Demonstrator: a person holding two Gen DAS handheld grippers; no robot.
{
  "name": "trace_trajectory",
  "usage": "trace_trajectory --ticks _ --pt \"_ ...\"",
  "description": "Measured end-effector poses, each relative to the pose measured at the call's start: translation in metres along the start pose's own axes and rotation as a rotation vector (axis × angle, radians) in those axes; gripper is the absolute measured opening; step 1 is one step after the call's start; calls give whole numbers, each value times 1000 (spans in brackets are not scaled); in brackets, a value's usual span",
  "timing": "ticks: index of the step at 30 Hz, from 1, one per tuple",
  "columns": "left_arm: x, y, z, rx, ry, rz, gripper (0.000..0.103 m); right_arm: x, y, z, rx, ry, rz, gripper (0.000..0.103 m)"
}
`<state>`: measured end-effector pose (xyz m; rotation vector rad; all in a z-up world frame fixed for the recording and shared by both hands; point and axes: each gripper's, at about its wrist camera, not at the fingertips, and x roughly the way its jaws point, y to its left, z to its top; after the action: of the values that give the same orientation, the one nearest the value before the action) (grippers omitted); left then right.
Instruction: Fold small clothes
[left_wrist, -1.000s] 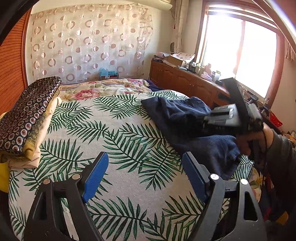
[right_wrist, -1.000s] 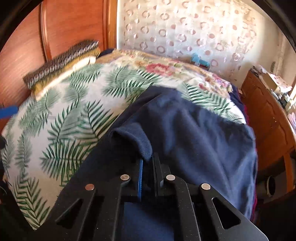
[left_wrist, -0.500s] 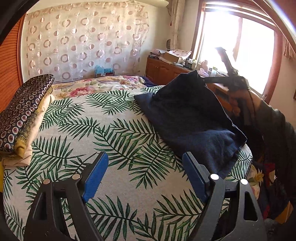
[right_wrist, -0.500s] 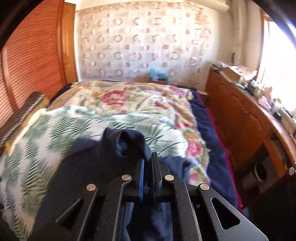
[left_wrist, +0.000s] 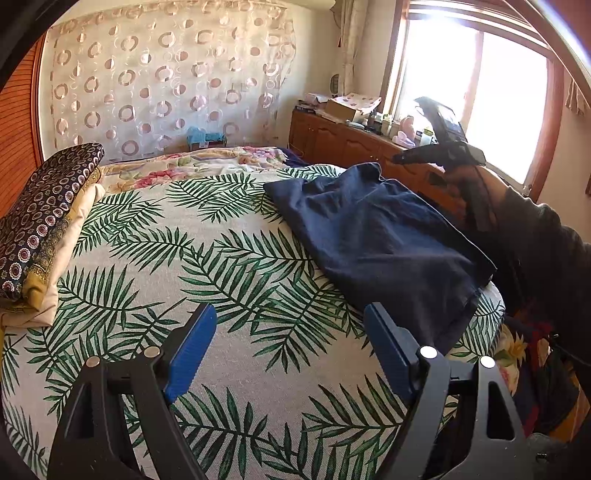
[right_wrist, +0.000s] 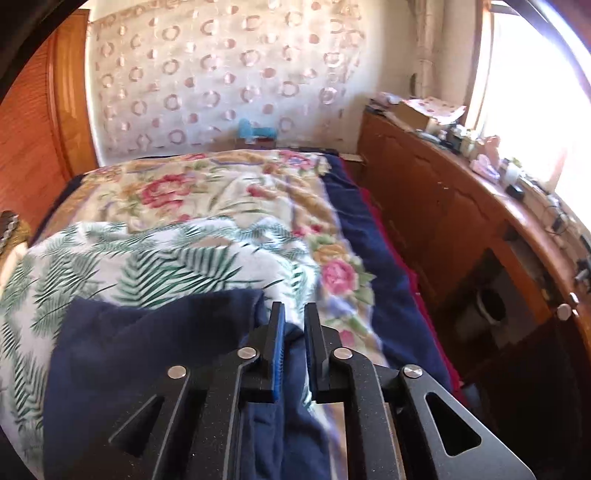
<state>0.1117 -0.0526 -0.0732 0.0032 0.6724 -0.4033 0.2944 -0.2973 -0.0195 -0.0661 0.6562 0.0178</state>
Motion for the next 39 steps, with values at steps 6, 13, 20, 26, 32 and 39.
trace_trajectory --ticks 6,13,20,26,32,39 --pt "3 -3 0 4 6 0 83 14 19 -12 -44 55 80 51" --pt "5 -2 -3 5 16 1 83 48 27 -12 -84 147 72 11" --pt "7 -4 -5 9 24 -4 83 14 -11 -7 -34 28 54 8" --pt "8 -10 -5 22 28 -10 83 18 -13 -15 1 98 52 14" --pt "13 -19 -7 32 39 -27 83 -31 -20 -38 -41 10 107 39" --pt "16 -35 -8 56 43 -51 83 -105 -26 -126 -109 0 179 40"
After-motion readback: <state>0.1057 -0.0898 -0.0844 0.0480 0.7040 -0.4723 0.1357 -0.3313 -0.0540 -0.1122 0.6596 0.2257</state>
